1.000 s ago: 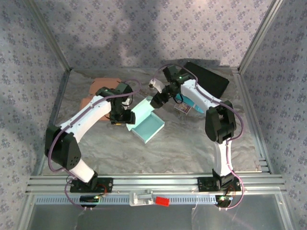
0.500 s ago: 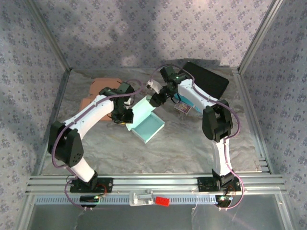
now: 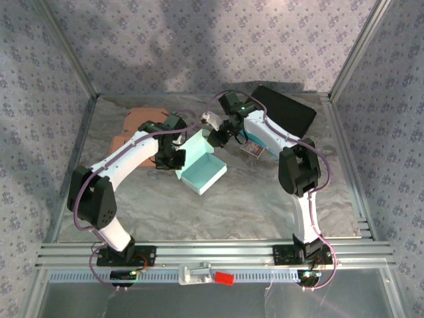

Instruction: Fold the paper box

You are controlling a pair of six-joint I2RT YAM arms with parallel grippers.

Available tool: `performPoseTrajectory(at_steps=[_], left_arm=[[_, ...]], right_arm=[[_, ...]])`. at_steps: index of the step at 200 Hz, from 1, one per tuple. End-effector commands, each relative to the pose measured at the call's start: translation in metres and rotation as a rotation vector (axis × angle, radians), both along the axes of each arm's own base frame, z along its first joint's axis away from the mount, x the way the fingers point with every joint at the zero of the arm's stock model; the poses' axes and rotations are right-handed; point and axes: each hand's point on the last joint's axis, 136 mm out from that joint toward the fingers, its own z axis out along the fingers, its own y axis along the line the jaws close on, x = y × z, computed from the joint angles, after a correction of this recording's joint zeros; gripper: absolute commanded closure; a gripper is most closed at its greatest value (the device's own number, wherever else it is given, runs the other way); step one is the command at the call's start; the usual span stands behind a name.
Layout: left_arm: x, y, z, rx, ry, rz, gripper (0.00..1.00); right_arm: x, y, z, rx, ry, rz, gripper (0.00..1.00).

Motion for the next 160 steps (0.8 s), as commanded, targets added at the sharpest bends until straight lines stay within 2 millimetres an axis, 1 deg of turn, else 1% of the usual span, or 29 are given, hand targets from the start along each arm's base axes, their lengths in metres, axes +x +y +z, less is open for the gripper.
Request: performPoseTrajectory(at_steps=[1, 17, 60, 76, 79, 87, 117, 160], left_arm=[[0.001, 0.0, -0.005, 0.02, 0.012, 0.003, 1.0], [0.005, 0.0, -0.003, 0.021, 0.0, 0.009, 1.0], [0.018, -0.003, 0.008, 0.022, -0.053, 0.026, 1.0], [0.027, -0.005, 0.014, 0.013, -0.084, 0.036, 1.0], [0.029, -0.006, 0.015, 0.009, -0.09, 0.039, 1.0], [0.033, -0.008, 0.017, 0.001, -0.102, 0.041, 1.0], [0.053, -0.017, 0.023, -0.035, -0.142, 0.066, 1.0], [0.082, -0.025, 0.025, -0.068, -0.185, 0.113, 1.0]], right_arm=[[-0.005, -0.002, 0.01, -0.007, -0.014, -0.017, 0.96], [-0.007, -0.001, 0.012, -0.007, -0.023, -0.039, 1.0], [-0.005, -0.011, 0.021, 0.006, -0.058, -0.173, 1.0], [-0.007, -0.017, 0.022, -0.004, -0.065, -0.235, 1.0], [-0.004, -0.017, 0.024, 0.005, -0.084, -0.25, 1.0], [-0.003, -0.02, 0.024, 0.013, -0.086, -0.292, 1.0], [-0.002, -0.032, 0.017, 0.023, -0.086, -0.466, 1.0], [-0.001, -0.031, 0.018, 0.091, -0.091, -0.688, 1.0]])
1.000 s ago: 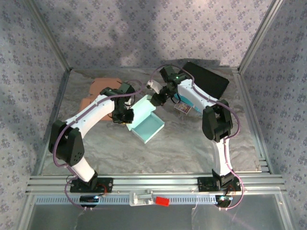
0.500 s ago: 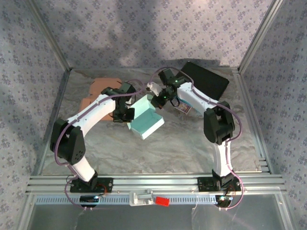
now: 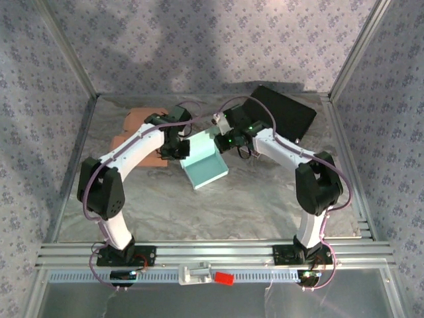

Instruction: Fold the paper box

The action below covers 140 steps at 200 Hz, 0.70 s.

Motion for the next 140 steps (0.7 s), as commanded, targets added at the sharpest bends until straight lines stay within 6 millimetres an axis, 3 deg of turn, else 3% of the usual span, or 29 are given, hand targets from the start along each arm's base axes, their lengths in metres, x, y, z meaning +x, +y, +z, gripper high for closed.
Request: performPoseTrajectory(at_steps=[1, 62, 140], left_arm=[[0.034, -0.012, 0.02, -0.072, -0.105, 0.054, 1.0], [0.066, -0.023, 0.02, -0.124, -0.155, 0.124, 1.0], [0.075, -0.034, 0.02, -0.168, -0.281, 0.087, 1.0]], right_arm=[[0.004, 0.0, 0.009, 0.066, -0.022, -0.187, 1.0], [0.007, -0.003, 0.016, 0.102, -0.065, -0.431, 1.0], [0.004, -0.003, 0.004, 0.141, -0.117, -0.458, 1.0]])
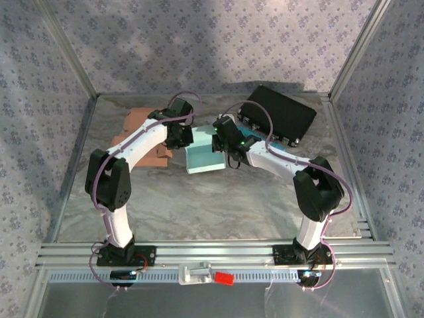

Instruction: Fold the paper box

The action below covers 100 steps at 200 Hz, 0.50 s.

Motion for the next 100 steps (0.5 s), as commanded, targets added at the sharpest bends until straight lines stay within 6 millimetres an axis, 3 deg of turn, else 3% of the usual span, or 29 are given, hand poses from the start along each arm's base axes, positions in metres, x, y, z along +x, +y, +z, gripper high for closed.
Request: performPoseTrajectory(at_steps=[1, 36, 41, 97, 100], left_arm=[[0.011, -0.021, 0.024, -0.077, -0.132, -0.038, 1.0], [0.002, -0.021, 0.01, -0.052, -0.136, -0.057, 1.0], [0.001, -0.022, 0.009, -0.048, -0.136, -0.062, 1.0], [-0.018, -0.023, -0.012, 0.029, -0.117, -0.113, 1.0], [-0.018, -0.023, -0.013, 0.035, -0.118, -0.113, 1.0]], right_arm=[[-0.006, 0.004, 0.002, 0.059, -0.014, -0.004, 1.0], [-0.007, 0.004, -0.003, 0.082, -0.002, -0.006, 1.0], [-0.013, 0.0, -0.017, 0.062, 0.025, -0.005, 1.0], [-0.031, -0.019, -0.038, 0.009, 0.154, -0.076, 1.0], [-0.027, -0.016, -0.027, 0.028, 0.142, -0.08, 1.0]])
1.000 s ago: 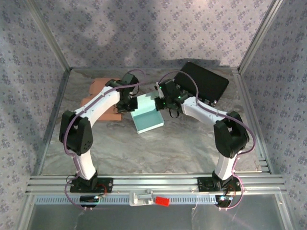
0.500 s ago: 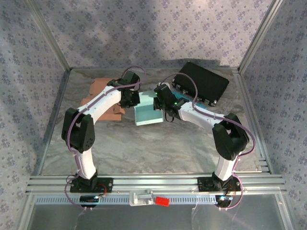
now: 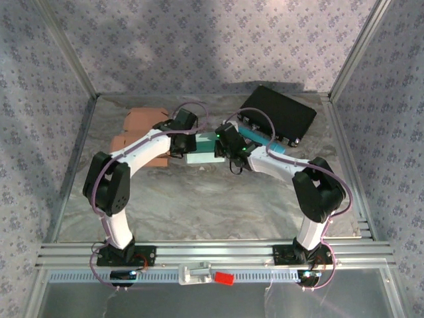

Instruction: Fold the paper box

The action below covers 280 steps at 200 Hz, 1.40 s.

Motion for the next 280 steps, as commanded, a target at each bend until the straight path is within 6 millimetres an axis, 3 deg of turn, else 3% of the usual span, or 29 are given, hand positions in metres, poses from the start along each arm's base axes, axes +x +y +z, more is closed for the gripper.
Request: performPoseTrajectory(at_steps=[1, 8, 30, 47, 81, 112, 129, 176, 194, 226, 254, 280], left_arm=[[-0.009, -0.012, 0.007, -0.015, -0.025, -0.05, 1.0], [-0.011, -0.012, 0.004, -0.003, -0.022, -0.052, 1.0], [-0.016, -0.01, -0.001, 0.034, -0.01, -0.053, 1.0], [-0.018, -0.009, -0.004, 0.049, -0.007, -0.053, 1.0], [-0.019, -0.007, -0.005, 0.071, -0.014, -0.045, 1.0], [-0.02, -0.008, -0.004, 0.077, -0.021, -0.047, 1.0], [-0.02, -0.009, -0.003, 0.079, -0.029, -0.05, 1.0], [-0.028, -0.011, -0.001, 0.101, -0.051, -0.076, 1.0], [-0.033, -0.012, -0.002, 0.112, -0.062, -0.081, 1.0], [-0.045, -0.011, -0.007, 0.135, -0.082, -0.084, 1.0], [-0.053, -0.012, -0.01, 0.143, -0.103, -0.092, 1.0], [-0.061, -0.013, -0.012, 0.158, -0.13, -0.112, 1.0]], right_arm=[[-0.015, -0.005, -0.001, 0.009, 0.093, -0.034, 1.0], [-0.018, -0.007, 0.002, 0.01, 0.109, -0.045, 0.95], [-0.028, -0.013, 0.014, 0.055, 0.173, -0.111, 0.65], [-0.039, -0.021, 0.023, 0.08, 0.24, -0.179, 0.5], [-0.072, -0.025, 0.032, 0.157, 0.402, -0.268, 0.34], [-0.093, -0.027, 0.057, 0.31, 0.432, -0.334, 0.3], [-0.095, -0.033, 0.068, 0.379, 0.438, -0.381, 0.31], [-0.054, -0.063, 0.083, 0.561, 0.506, -0.562, 0.31], [-0.035, -0.068, 0.075, 0.601, 0.562, -0.595, 0.31], [-0.016, -0.054, 0.062, 0.576, 0.687, -0.536, 0.29], [-0.016, -0.033, 0.032, 0.543, 0.802, -0.464, 0.29], [-0.02, -0.029, 0.01, 0.477, 0.832, -0.419, 0.3]])
